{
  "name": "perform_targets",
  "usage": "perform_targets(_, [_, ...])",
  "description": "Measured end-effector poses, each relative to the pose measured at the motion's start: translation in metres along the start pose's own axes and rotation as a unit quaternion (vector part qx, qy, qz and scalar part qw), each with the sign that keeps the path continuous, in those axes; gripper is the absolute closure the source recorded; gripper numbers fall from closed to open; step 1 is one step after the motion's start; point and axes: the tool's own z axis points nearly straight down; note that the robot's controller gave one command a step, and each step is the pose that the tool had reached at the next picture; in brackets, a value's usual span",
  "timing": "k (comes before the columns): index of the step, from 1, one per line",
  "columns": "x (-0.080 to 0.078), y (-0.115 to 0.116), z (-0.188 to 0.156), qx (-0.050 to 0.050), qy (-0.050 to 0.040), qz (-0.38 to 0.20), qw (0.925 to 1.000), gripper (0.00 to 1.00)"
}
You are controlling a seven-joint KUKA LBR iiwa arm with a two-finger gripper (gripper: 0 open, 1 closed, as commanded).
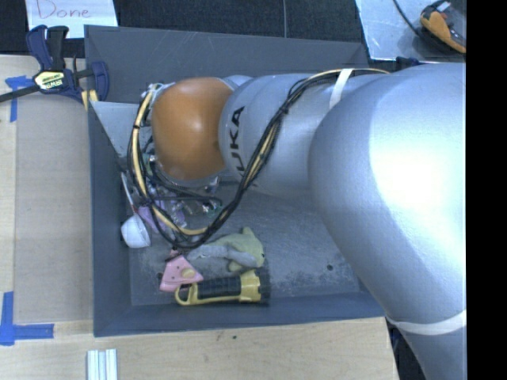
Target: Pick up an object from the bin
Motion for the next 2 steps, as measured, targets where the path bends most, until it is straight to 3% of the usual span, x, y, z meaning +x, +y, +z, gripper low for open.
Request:
perform_targets(1, [0.012, -0.006, -0.027, -0.008, 0.0007, 0.15, 0.9887, 0.0])
perform_targets(2, [0.016, -0.004, -0.039, -0.007, 0.0039, 0.127, 0.9919, 0.0])
